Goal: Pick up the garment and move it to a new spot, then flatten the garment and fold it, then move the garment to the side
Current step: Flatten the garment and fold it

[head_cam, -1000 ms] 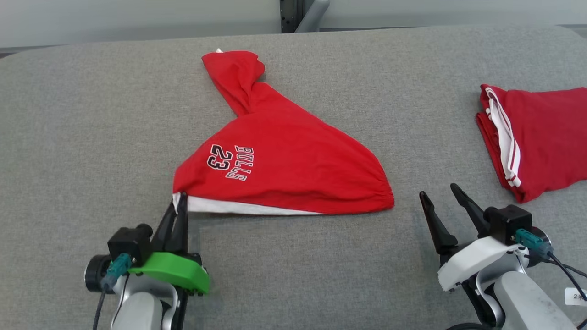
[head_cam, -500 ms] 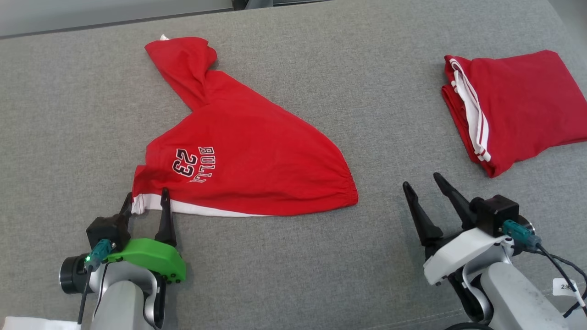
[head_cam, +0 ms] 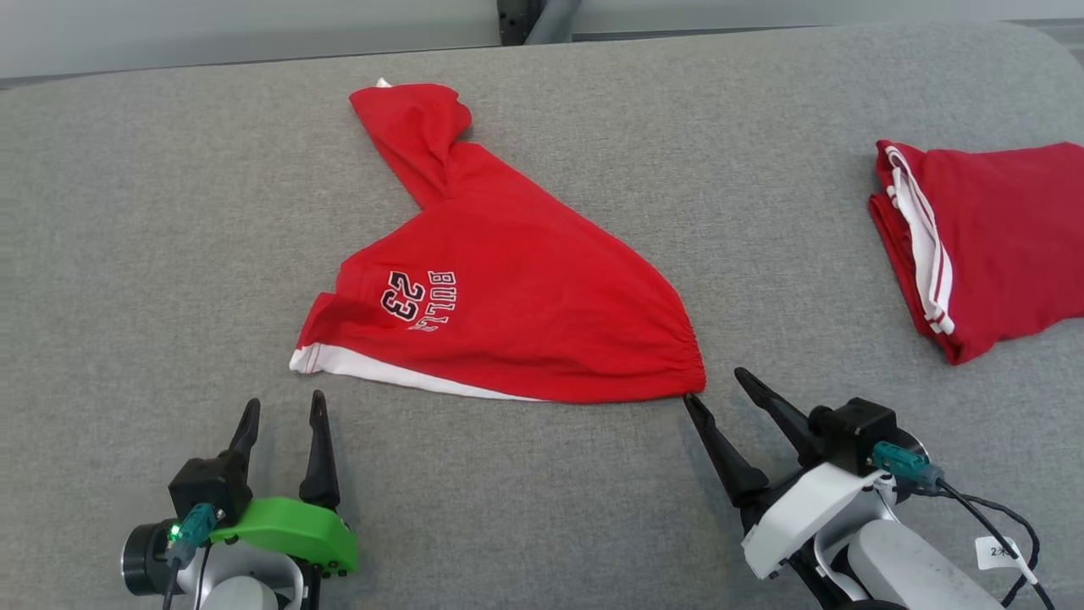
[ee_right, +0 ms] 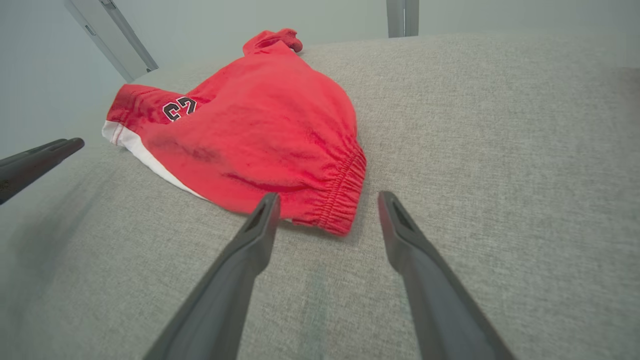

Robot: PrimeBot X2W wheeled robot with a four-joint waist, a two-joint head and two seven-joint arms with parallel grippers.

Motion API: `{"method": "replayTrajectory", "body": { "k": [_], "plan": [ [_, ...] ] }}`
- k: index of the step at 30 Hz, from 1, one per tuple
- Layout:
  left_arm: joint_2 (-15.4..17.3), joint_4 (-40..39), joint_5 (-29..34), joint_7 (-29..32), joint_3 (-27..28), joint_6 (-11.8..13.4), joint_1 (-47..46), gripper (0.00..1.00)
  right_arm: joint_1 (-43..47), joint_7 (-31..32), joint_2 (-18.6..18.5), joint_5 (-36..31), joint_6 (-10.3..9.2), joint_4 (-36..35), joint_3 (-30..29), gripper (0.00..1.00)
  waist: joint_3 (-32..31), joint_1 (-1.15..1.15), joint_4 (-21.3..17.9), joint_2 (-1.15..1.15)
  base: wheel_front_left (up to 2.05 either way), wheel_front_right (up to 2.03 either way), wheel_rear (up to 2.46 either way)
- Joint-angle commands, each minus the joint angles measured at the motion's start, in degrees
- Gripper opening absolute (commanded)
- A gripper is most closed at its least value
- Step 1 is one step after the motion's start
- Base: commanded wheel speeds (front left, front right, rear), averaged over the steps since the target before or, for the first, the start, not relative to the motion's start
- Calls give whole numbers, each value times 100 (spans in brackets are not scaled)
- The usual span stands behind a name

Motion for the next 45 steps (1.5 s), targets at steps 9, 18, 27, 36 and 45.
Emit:
{"method": "replayTrajectory", "body": {
  "k": [9,18,27,36,45],
  "plan": [
    [24,-176,-172,3,-225,67,130,100,-463,-12,-40,-565,-7,85,267,100,53,0,300,0,0,0,0],
    [24,-197,-387,3,-491,123,-34,100,-1270,-12,-63,-869,-8,837,1093,100,194,0,566,0,0,0,0],
    [24,-195,-491,3,-572,176,34,100,-1612,-12,-106,-1144,-8,1315,1360,78,255,0,739,0,0,0,0],
    [24,-224,-491,3,-619,178,-32,100,-1741,-12,-76,-1259,-8,1543,1250,0,302,0,769,0,0,0,0],
    [24,-212,-512,3,-626,182,-18,100,-1764,-12,-132,-1169,-8,1317,709,0,302,0,764,0,0,0,0]
  ]
}}
